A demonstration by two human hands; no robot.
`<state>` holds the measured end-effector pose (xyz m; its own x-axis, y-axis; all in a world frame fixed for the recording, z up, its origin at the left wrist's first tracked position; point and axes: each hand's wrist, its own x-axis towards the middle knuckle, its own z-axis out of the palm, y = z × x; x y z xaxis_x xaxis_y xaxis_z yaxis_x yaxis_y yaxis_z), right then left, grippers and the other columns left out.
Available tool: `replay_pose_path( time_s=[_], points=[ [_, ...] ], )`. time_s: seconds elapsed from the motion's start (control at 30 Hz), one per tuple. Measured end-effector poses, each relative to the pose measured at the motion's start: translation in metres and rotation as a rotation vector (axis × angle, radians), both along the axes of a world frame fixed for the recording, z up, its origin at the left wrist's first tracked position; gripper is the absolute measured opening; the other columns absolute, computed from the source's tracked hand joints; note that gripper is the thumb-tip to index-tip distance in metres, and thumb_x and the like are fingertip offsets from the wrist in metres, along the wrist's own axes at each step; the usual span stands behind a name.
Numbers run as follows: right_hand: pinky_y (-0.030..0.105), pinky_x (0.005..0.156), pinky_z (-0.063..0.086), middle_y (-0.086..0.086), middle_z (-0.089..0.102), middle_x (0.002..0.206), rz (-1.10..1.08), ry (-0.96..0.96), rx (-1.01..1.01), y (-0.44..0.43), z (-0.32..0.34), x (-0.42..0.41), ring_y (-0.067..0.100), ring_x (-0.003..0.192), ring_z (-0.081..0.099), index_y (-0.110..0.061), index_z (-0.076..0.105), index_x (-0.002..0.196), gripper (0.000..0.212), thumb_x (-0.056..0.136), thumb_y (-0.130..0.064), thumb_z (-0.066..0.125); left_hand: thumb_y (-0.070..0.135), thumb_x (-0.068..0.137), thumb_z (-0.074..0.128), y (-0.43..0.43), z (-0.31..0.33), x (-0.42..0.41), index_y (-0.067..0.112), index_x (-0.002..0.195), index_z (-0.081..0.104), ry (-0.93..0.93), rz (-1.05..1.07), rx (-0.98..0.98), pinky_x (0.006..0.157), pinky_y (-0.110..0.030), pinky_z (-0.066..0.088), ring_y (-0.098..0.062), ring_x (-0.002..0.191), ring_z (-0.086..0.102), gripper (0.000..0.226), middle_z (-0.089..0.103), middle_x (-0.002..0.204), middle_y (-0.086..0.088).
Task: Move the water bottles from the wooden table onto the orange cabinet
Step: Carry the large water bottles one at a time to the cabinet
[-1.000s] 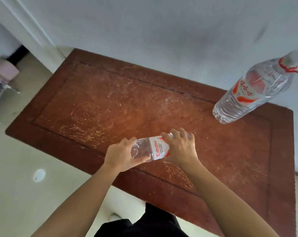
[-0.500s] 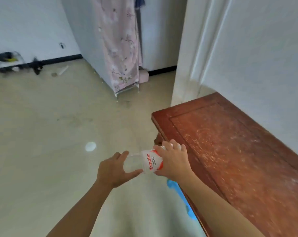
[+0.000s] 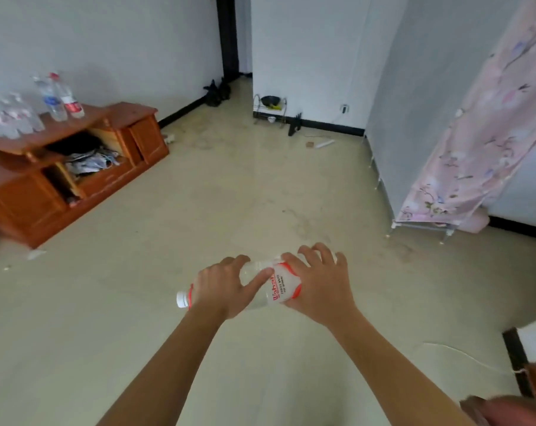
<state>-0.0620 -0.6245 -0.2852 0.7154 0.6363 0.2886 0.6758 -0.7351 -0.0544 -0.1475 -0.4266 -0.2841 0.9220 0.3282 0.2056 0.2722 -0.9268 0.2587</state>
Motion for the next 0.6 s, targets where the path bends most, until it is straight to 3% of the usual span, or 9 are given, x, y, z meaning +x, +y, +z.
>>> replay_pose_path(
  time_s=[0.1, 0.2, 0.27, 0.37, 0.47, 0.6],
  points=[
    [0.049, 0.084, 0.041, -0.002, 0.066, 0.117, 0.12, -0.034, 0.001, 0.056, -0.006, 0.039, 0.033, 0.112, 0.059, -0.032, 0.066, 0.119, 0.072, 0.054, -0.062, 0.077, 0.09, 0.075, -0.001, 0.044, -0.006, 0.026, 0.039, 0.126, 0.061, 0.052, 0.168, -0.068, 0.081, -0.034, 0.048, -0.025, 0.096, 0.068, 0.095, 0.072, 0.088, 0.006],
    [0.047, 0.083, 0.041, -0.003, 0.065, 0.116, 0.238, -0.036, 0.037, 0.115, -0.017, 0.1, 0.032, 0.11, 0.06, -0.031, 0.065, 0.12, 0.074, 0.053, -0.062, 0.074, 0.071, 0.095, 0.017, 0.093, -0.007, 0.067, 0.038, 0.12, 0.067, 0.06, 0.304, -0.081, 0.077, -0.032, 0.049, -0.027, 0.091, 0.067, 0.065, 0.059, 0.061, 0.008],
    [0.047, 0.085, 0.042, -0.003, 0.065, 0.118, 0.303, -0.028, 0.046, 0.153, -0.017, 0.145, 0.032, 0.112, 0.059, -0.032, 0.064, 0.122, 0.079, 0.053, -0.068, 0.073, 0.063, 0.099, 0.023, 0.122, 0.001, 0.098, 0.037, 0.117, 0.069, 0.04, 0.38, -0.075, 0.074, -0.032, 0.047, -0.029, 0.09, 0.067, 0.056, 0.051, 0.054, 0.01],
    [0.048, 0.088, 0.041, -0.003, 0.063, 0.121, 0.39, -0.037, 0.097, 0.206, -0.007, 0.205, 0.031, 0.115, 0.056, -0.032, 0.063, 0.125, 0.085, 0.053, -0.074, 0.073, 0.059, 0.1, 0.026, 0.16, 0.018, 0.141, 0.036, 0.111, 0.072, -0.006, 0.476, -0.033, 0.069, -0.032, 0.047, -0.029, 0.082, 0.066, 0.053, 0.049, 0.051, 0.01],
    [0.049, 0.089, 0.042, -0.002, 0.061, 0.124, 0.473, -0.07, 0.141, 0.258, 0.011, 0.26, 0.03, 0.118, 0.055, -0.031, 0.06, 0.129, 0.087, 0.056, -0.075, 0.071, 0.059, 0.098, 0.02, 0.207, 0.036, 0.185, 0.032, 0.092, 0.073, -0.114, 0.536, 0.0, 0.06, -0.031, 0.048, -0.026, 0.064, 0.062, 0.059, 0.057, 0.053, 0.007],
    [0.051, 0.09, 0.045, 0.002, 0.06, 0.124, 0.542, -0.099, 0.192, 0.332, 0.025, 0.31, 0.031, 0.117, 0.055, -0.029, 0.058, 0.133, 0.091, 0.056, -0.074, 0.075, 0.056, 0.095, 0.021, 0.268, 0.048, 0.222, 0.028, 0.079, 0.069, -0.173, 0.626, 0.036, 0.055, -0.032, 0.051, -0.027, 0.058, 0.061, 0.058, 0.066, 0.061, 0.004]
  ],
)
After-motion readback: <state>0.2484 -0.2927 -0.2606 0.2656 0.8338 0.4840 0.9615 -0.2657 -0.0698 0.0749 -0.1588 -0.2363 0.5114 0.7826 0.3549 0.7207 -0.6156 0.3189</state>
